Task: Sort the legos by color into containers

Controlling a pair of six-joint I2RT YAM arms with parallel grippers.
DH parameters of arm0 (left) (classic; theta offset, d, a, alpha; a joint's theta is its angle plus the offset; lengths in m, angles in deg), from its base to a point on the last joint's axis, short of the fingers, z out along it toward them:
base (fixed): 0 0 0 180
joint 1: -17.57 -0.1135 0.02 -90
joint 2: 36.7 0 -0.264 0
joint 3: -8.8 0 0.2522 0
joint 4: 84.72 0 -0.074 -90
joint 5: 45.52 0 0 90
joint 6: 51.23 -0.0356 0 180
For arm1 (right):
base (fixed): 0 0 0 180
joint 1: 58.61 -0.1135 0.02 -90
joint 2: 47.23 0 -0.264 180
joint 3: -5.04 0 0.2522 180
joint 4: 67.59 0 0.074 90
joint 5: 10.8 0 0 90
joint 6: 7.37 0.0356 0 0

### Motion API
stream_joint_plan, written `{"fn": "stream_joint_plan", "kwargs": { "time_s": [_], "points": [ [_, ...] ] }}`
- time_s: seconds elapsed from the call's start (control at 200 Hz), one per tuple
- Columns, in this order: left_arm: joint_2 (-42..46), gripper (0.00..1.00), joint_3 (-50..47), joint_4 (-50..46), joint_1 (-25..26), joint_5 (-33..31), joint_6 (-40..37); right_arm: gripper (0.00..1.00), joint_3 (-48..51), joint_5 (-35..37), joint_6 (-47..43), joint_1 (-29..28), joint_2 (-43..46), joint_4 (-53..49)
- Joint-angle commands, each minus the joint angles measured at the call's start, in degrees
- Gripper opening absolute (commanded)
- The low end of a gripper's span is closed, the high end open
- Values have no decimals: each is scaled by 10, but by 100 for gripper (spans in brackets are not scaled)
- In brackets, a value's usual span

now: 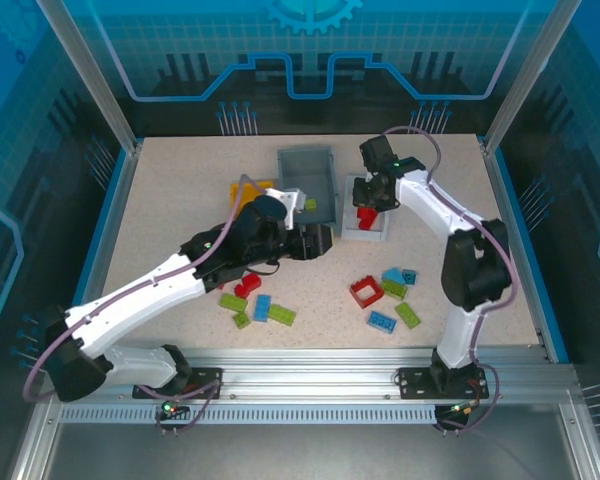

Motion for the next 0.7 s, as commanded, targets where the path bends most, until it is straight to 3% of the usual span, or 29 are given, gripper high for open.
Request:
{"fn": "stream_joint_plan", "kwargs": {
  "time_s": [0.0, 0.21, 0.31, 0.41, 0.69],
  "points": [
    [-24, 66, 32, 29, 21, -48, -27, 23, -43, -42, 40, 22, -54, 9],
    [-58, 66, 46, 33, 43, -77, -36, 26, -97, -73, 54, 36, -110, -6],
    [-59, 66, 47, 24, 48, -83, -36, 34, -90, -73, 55, 38, -111, -7],
    [-47, 66, 38, 14, 52, -99, -32, 43, -69, -67, 52, 35, -83, 3],
    [11, 66, 6, -67, 53, -143, 7, 43, -25, -7, 29, 15, 61, 3]
  ]
}}
